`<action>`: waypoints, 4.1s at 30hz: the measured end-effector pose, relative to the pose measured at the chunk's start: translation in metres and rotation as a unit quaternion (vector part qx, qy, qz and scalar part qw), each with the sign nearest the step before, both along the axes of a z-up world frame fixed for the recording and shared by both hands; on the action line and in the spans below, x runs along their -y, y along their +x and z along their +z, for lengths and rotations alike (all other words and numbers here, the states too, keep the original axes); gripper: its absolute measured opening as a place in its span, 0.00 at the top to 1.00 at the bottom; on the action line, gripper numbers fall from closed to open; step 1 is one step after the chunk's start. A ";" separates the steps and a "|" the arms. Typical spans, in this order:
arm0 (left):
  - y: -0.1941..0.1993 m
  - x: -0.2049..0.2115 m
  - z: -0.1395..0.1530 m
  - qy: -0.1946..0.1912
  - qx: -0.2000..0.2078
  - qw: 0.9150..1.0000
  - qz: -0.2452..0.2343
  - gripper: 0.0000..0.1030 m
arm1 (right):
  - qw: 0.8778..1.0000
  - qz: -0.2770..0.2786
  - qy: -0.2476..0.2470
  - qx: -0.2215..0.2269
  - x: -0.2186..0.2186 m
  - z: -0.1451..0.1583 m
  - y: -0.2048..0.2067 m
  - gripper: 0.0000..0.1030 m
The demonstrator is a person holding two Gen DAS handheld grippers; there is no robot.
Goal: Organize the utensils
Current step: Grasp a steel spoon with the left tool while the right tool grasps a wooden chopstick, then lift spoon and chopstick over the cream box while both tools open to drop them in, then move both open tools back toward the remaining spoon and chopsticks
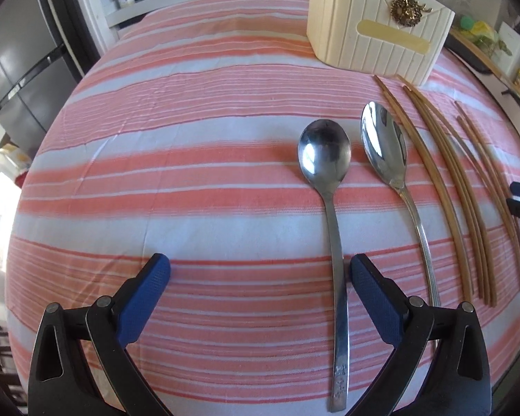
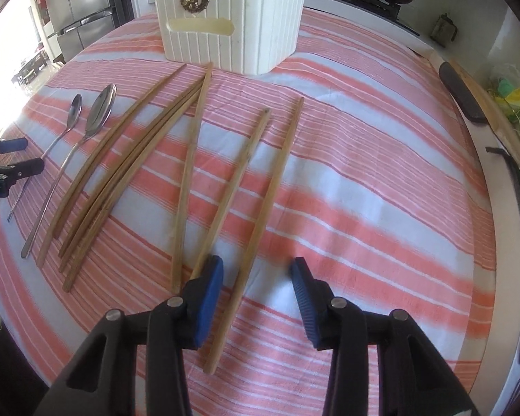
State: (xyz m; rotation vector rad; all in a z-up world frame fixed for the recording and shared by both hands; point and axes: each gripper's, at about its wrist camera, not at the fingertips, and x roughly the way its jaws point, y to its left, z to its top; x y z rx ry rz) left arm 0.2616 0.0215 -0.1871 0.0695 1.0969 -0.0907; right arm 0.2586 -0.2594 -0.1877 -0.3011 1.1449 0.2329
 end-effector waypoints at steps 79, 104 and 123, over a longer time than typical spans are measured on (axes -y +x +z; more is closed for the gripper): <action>0.167 0.061 0.182 -0.146 0.155 0.977 -0.032 0.15 | 0.962 -0.075 0.177 0.192 -0.043 0.173 0.169 0.51; -0.054 -0.011 0.001 -0.059 0.100 0.993 0.021 0.01 | 0.955 -0.210 0.058 0.202 0.047 0.014 -0.113 0.37; -0.053 -0.003 -0.010 -0.024 0.076 0.997 -0.001 0.00 | 0.944 -0.241 0.055 0.219 0.042 -0.002 -0.103 0.37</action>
